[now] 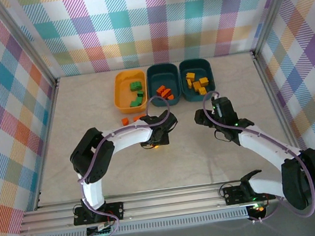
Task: Sort the legos into containers by color
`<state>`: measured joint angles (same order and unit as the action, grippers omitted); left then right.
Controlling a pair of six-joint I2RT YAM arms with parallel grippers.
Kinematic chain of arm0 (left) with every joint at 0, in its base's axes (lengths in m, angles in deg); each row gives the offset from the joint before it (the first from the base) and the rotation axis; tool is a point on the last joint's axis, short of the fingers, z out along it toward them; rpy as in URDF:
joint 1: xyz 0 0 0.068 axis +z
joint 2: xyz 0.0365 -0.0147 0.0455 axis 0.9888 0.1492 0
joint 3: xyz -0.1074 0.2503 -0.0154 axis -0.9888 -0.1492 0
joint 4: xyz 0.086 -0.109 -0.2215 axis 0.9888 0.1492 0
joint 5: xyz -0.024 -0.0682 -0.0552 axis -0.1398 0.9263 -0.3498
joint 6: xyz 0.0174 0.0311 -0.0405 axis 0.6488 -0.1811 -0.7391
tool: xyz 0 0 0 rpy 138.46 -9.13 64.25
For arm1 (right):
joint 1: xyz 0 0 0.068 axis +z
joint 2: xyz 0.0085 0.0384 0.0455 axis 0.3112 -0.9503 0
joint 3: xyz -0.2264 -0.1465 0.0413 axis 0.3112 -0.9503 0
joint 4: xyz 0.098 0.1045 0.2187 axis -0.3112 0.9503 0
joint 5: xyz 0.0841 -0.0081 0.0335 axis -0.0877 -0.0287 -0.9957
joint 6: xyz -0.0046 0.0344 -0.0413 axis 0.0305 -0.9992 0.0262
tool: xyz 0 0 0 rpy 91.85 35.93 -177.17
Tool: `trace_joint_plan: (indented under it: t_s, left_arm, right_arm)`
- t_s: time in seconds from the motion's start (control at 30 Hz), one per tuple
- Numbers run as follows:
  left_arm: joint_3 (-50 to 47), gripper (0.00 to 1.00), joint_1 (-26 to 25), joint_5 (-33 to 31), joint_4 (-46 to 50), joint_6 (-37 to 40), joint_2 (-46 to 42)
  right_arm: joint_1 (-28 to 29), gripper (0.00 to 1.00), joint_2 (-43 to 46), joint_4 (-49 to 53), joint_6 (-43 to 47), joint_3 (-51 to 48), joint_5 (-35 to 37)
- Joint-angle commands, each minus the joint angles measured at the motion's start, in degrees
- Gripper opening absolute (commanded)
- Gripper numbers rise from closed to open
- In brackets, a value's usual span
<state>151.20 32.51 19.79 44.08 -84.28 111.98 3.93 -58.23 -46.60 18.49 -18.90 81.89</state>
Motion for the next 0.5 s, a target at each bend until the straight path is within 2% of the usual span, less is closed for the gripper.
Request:
trace_joint_plan:
  t_s: [0.0, 0.17, 0.47]
  left_arm:
    - [-0.64, 0.71, -0.05, -1.56, 1.5, 3.48, 1.39]
    - [-2.82, 0.51, -0.07, 2.47, -2.97, 5.27, 0.62]
    - [-5.4, 0.39, -0.34, 5.15, -2.1, 5.47, -6.86]
  right_arm:
    - [0.0, 0.76, -0.22, -4.23, -0.92, -0.91, 2.33]
    - [0.0, 0.75, -1.92, -4.86, -1.16, -0.92, 4.33]
    - [0.0, 0.74, 0.2, -5.04, -1.51, -2.0, 6.43]
